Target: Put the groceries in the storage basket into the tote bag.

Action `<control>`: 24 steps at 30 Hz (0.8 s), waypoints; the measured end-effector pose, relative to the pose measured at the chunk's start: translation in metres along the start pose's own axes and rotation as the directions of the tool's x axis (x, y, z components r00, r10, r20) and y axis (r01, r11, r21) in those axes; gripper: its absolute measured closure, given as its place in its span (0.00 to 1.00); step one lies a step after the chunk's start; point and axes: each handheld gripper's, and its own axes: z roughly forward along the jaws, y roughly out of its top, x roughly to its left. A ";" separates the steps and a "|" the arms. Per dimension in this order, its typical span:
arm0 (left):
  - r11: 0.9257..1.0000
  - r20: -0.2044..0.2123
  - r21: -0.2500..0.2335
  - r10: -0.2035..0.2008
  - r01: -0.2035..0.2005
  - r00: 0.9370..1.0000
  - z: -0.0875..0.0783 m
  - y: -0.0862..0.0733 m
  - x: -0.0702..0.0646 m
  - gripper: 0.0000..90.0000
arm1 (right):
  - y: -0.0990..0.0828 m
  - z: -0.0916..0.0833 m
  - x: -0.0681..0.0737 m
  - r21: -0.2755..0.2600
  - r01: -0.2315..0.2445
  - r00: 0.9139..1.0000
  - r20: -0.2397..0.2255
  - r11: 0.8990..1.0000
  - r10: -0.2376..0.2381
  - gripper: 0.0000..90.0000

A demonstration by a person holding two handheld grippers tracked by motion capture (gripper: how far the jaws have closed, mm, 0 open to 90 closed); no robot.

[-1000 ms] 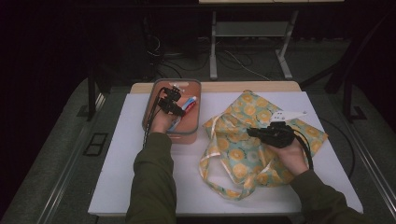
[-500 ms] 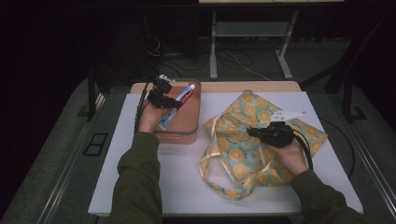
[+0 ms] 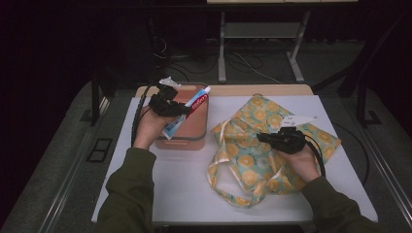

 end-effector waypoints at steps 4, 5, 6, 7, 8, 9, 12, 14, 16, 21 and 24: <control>1.000 0.024 0.004 0.010 -0.010 1.000 -0.004 -0.007 -0.012 0.84 | 0.000 0.000 0.000 -0.001 -0.002 1.000 0.000 1.000 0.002 0.99; 1.000 0.031 0.004 0.014 -0.014 0.999 -0.004 -0.008 -0.015 0.84 | 0.000 -0.001 0.000 -0.002 -0.002 1.000 -0.001 1.000 0.002 0.99; 1.000 0.038 0.005 0.019 -0.019 0.999 -0.005 -0.010 -0.019 0.84 | 0.000 -0.001 0.000 -0.003 -0.001 1.000 0.000 1.000 0.001 0.99; 1.000 0.046 0.007 0.020 -0.021 0.999 -0.004 -0.012 -0.022 0.84 | 0.000 -0.001 0.000 -0.003 -0.001 1.000 0.000 1.000 0.001 0.99; 0.999 0.051 0.011 0.034 -0.034 0.998 -0.004 -0.014 -0.026 0.84 | 0.000 -0.001 0.000 -0.003 0.000 1.000 0.001 1.000 0.000 0.99; 0.999 0.058 0.012 0.043 -0.043 0.997 -0.004 -0.016 -0.030 0.84 | 0.000 -0.001 -0.001 -0.003 0.002 1.000 0.002 1.000 -0.002 0.99; 0.998 0.087 0.007 0.062 -0.063 0.994 -0.001 -0.023 -0.043 0.84 | 0.000 -0.001 0.000 -0.002 -0.001 1.000 0.003 1.000 0.001 0.99; 0.997 0.101 0.007 0.077 -0.078 0.992 0.000 -0.028 -0.052 0.84 | 0.000 -0.001 0.000 -0.001 -0.002 1.000 0.004 1.000 0.002 0.99; 0.996 0.121 0.002 0.090 -0.091 0.989 0.002 -0.033 -0.061 0.84 | 0.000 0.000 0.000 0.001 0.001 1.000 0.006 1.000 -0.001 0.99; 0.993 0.170 -0.010 0.119 -0.119 0.978 0.008 -0.041 -0.084 0.84 | 0.000 0.001 0.000 0.003 0.002 1.000 0.004 1.000 -0.002 0.99; 0.991 0.199 -0.017 0.136 -0.135 0.970 0.014 -0.045 -0.098 0.84 | 0.000 0.001 0.001 0.004 0.004 1.000 0.005 1.000 -0.004 0.99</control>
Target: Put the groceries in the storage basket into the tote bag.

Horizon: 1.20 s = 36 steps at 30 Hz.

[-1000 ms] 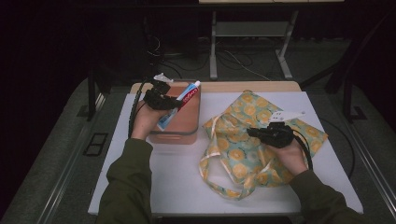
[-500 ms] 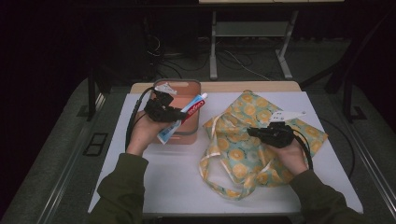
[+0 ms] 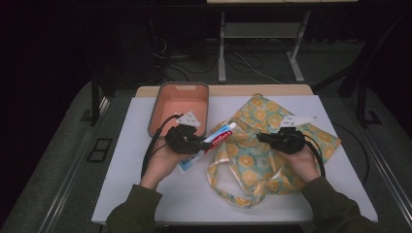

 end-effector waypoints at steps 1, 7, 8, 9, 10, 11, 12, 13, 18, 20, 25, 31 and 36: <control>1.000 0.008 0.001 0.007 -0.007 1.000 0.003 -0.001 -0.004 0.84 | 0.000 0.000 0.000 0.000 0.000 1.000 0.000 1.000 0.000 0.99; 0.999 0.072 0.029 0.033 -0.035 0.997 0.032 -0.002 -0.027 0.84 | -0.001 0.001 0.000 0.002 0.002 1.000 0.001 1.000 -0.002 0.99; 0.999 0.086 0.039 0.033 -0.036 0.996 0.039 -0.001 -0.031 0.84 | 0.000 0.001 0.001 0.003 0.003 1.000 0.001 1.000 -0.003 0.99; 0.998 0.096 0.049 0.040 -0.045 0.995 0.046 -0.001 -0.035 0.84 | 0.000 0.002 0.001 0.003 0.005 1.000 0.001 1.000 -0.005 0.99; 0.997 0.106 0.062 0.046 -0.052 0.993 0.053 0.000 -0.038 0.84 | 0.000 0.002 0.001 0.003 0.005 1.000 0.000 1.000 -0.005 0.99; 0.995 0.109 0.079 0.045 -0.054 0.993 0.059 0.002 -0.041 0.84 | 0.000 0.001 0.001 0.003 0.005 1.000 0.000 1.000 -0.005 0.99; 0.993 0.109 0.099 0.050 -0.061 0.993 0.066 0.002 -0.043 0.84 | 0.000 0.001 0.001 0.003 0.005 1.000 0.000 1.000 -0.005 0.99; 0.991 0.106 0.120 0.054 -0.067 0.993 0.072 0.003 -0.045 0.84 | 0.000 0.001 0.002 0.004 0.004 1.000 0.000 1.000 -0.004 0.99; 0.982 0.095 0.177 0.051 -0.067 0.994 0.102 0.005 -0.050 0.84 | 0.000 0.001 0.001 0.001 0.005 1.000 -0.002 1.000 -0.005 0.99; 0.979 0.092 0.193 0.047 -0.065 0.995 0.112 0.008 -0.050 0.84 | 0.000 0.001 0.002 0.003 0.005 1.000 -0.003 1.000 -0.005 0.99; 0.980 0.074 0.192 0.030 -0.044 0.997 0.127 0.017 -0.052 0.84 | 0.000 0.001 0.002 0.000 0.006 1.000 -0.003 1.000 -0.006 0.99; 0.982 0.069 0.185 0.017 -0.030 0.997 0.151 0.026 -0.052 0.83 | 0.000 0.000 0.001 -0.008 0.003 1.000 -0.004 1.000 -0.003 0.99; 0.987 0.075 0.157 0.032 -0.044 0.997 0.151 0.024 -0.051 0.81 | 0.001 -0.001 0.001 -0.012 0.004 1.000 -0.005 1.000 -0.004 0.99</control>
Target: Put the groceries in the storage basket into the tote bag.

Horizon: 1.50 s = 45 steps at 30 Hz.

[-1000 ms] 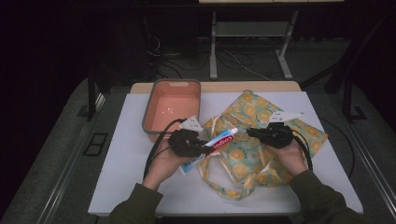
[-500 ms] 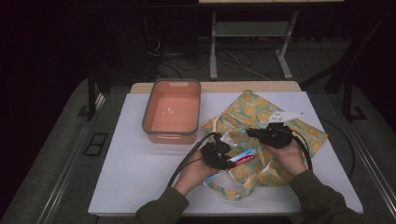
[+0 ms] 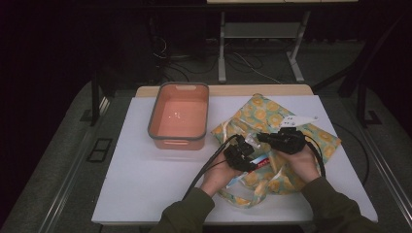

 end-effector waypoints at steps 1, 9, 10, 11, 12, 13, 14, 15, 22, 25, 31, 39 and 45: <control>1.000 0.008 -0.028 0.002 -0.002 1.000 -0.003 -0.001 0.000 0.78 | 0.000 0.000 0.000 0.000 0.000 1.000 0.000 1.000 0.000 0.99; 0.996 -0.019 -0.088 0.016 -0.017 1.000 -0.039 -0.019 -0.003 0.43 | 0.000 0.001 0.001 0.003 0.004 1.000 0.000 1.000 -0.004 0.99; 0.996 -0.016 -0.092 0.016 -0.017 1.000 -0.044 -0.024 -0.004 0.41 | 0.000 0.001 0.002 0.004 0.005 1.000 0.001 1.000 -0.005 0.99; 0.995 -0.018 -0.096 0.012 -0.014 1.000 -0.048 -0.029 -0.006 0.40 | 0.000 0.001 0.002 0.006 0.004 1.000 0.000 1.000 -0.004 0.99; 0.995 -0.016 -0.099 0.011 -0.013 1.000 -0.051 -0.034 -0.007 0.38 | 0.000 0.001 0.002 0.007 0.005 1.000 0.000 1.000 -0.005 0.99; 0.995 -0.016 -0.099 0.011 -0.013 1.000 -0.051 -0.034 -0.007 0.38 | 0.000 0.002 0.002 0.007 0.005 1.000 0.000 1.000 -0.005 0.99; 0.994 -0.010 -0.104 0.012 -0.013 1.000 -0.058 -0.045 -0.010 0.38 | 0.000 0.002 0.002 0.008 0.005 1.000 0.000 1.000 -0.005 0.99; 0.995 -0.010 -0.098 0.011 -0.012 1.000 -0.060 -0.050 -0.012 0.38 | 0.000 0.002 0.002 0.008 0.005 1.000 0.000 1.000 -0.005 0.99; 0.999 -0.004 -0.047 -0.024 0.024 1.000 -0.057 -0.076 -0.009 0.50 | 0.000 0.003 0.003 0.011 0.007 1.000 0.002 1.000 -0.007 0.99; 0.999 0.025 -0.022 -0.026 0.026 0.999 -0.048 -0.081 -0.007 0.61 | 0.000 0.003 0.003 0.011 0.007 1.000 0.003 1.000 -0.007 0.99; 0.999 0.067 -0.022 -0.032 0.034 0.997 -0.043 -0.080 -0.007 0.89 | 0.000 0.003 0.004 0.010 0.008 1.000 0.002 1.000 -0.008 0.99; 1.000 0.009 -0.017 -0.017 0.017 1.000 -0.045 -0.074 -0.010 0.99 | 0.000 0.003 0.005 0.010 0.013 1.000 0.000 1.000 -0.013 0.99; 0.997 0.004 -0.071 -0.018 0.018 1.000 -0.050 -0.058 -0.008 1.00 | 0.000 0.003 0.004 0.008 0.011 1.000 0.001 1.000 -0.011 0.99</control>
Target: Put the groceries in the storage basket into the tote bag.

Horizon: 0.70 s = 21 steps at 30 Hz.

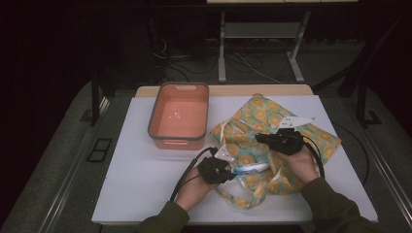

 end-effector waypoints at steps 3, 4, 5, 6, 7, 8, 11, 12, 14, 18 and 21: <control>1.000 -0.015 -0.019 0.007 -0.007 1.000 0.001 0.011 0.000 1.00 | 0.000 0.000 0.000 -0.001 -0.001 1.000 0.000 1.000 0.001 0.99; 1.000 -0.019 -0.025 0.009 -0.009 1.000 0.002 0.014 0.001 1.00 | 0.000 0.000 0.000 -0.001 -0.001 1.000 0.001 1.000 0.001 0.99; 0.999 -0.023 -0.031 0.010 -0.011 1.000 0.003 0.018 0.002 1.00 | 0.000 0.000 0.000 -0.001 -0.001 1.000 0.000 1.000 0.001 0.99; 0.999 -0.026 -0.034 0.011 -0.012 1.000 0.006 0.022 0.002 1.00 | 0.000 0.000 0.000 -0.001 0.000 1.000 0.000 1.000 0.000 0.99; 0.999 -0.029 -0.037 0.012 -0.013 1.000 0.008 0.025 0.003 1.00 | 0.000 0.000 0.000 -0.002 0.001 1.000 0.000 1.000 -0.001 0.99; 0.999 -0.028 -0.040 0.009 -0.010 1.000 0.011 0.029 0.004 1.00 | 0.000 0.000 0.000 -0.002 0.001 1.000 -0.001 1.000 -0.001 0.99; 0.999 -0.042 -0.040 0.001 -0.002 0.999 0.020 0.039 0.007 1.00 | 0.000 0.000 0.000 -0.002 -0.001 1.000 -0.002 1.000 0.001 0.99; 0.999 -0.048 -0.039 0.002 -0.004 0.999 0.023 0.042 0.009 1.00 | 0.000 0.000 0.000 -0.003 -0.002 1.000 -0.003 1.000 0.002 0.99; 0.999 -0.058 -0.039 0.001 -0.004 0.998 0.030 0.048 0.011 1.00 | 0.000 -0.001 -0.001 -0.004 -0.003 1.000 -0.003 1.000 0.003 0.99; 0.999 -0.068 -0.032 -0.005 0.003 0.998 0.043 0.060 0.016 1.00 | 0.001 -0.002 -0.001 -0.010 -0.002 1.000 -0.002 1.000 0.002 0.99; 0.999 -0.073 -0.034 -0.023 0.020 0.997 0.051 0.068 0.022 1.00 | 0.001 -0.002 -0.001 -0.014 0.000 1.000 0.000 1.000 0.000 0.99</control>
